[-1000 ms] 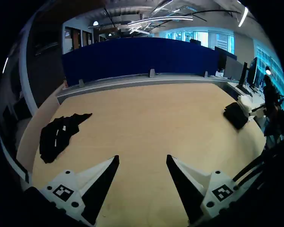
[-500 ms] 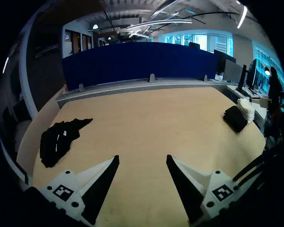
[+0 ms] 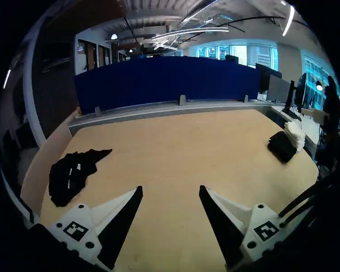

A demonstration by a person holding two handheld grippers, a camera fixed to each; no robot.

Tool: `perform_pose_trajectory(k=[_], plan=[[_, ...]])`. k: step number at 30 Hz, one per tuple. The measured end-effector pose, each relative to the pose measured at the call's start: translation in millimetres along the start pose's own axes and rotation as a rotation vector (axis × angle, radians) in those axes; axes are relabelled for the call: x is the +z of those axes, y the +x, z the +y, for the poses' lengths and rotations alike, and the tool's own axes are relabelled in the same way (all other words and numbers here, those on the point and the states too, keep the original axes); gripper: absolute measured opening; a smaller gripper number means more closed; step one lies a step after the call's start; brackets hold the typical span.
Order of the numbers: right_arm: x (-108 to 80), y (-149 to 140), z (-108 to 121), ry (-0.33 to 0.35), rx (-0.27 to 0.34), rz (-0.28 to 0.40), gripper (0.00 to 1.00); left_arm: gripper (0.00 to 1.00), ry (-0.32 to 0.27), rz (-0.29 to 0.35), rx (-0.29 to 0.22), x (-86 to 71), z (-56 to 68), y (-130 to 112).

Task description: Fold towel

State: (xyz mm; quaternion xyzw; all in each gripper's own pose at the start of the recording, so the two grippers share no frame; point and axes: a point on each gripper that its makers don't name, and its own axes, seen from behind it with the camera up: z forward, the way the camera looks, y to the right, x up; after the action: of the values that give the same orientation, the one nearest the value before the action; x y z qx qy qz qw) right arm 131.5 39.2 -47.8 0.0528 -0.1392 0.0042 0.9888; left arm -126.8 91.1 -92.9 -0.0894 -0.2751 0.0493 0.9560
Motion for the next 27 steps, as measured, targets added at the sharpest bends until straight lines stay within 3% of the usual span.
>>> perform_pose_trajectory(k=[9,18,27], plan=[[1.3,15,-26,0.010,0.008,0.043,1.00,0.92,0.043,0.130,-0.026,4.4,-15.8,40],[2.2,34,-48,0.012,-0.010,0.090,1.00,0.92,0.093,0.295,-0.053,-2.7,-36.9,89],[9.0,42,-66,-0.004,-0.025,0.108,1.00,0.92,0.104,0.367,-0.055,-2.0,-47.1,108]])
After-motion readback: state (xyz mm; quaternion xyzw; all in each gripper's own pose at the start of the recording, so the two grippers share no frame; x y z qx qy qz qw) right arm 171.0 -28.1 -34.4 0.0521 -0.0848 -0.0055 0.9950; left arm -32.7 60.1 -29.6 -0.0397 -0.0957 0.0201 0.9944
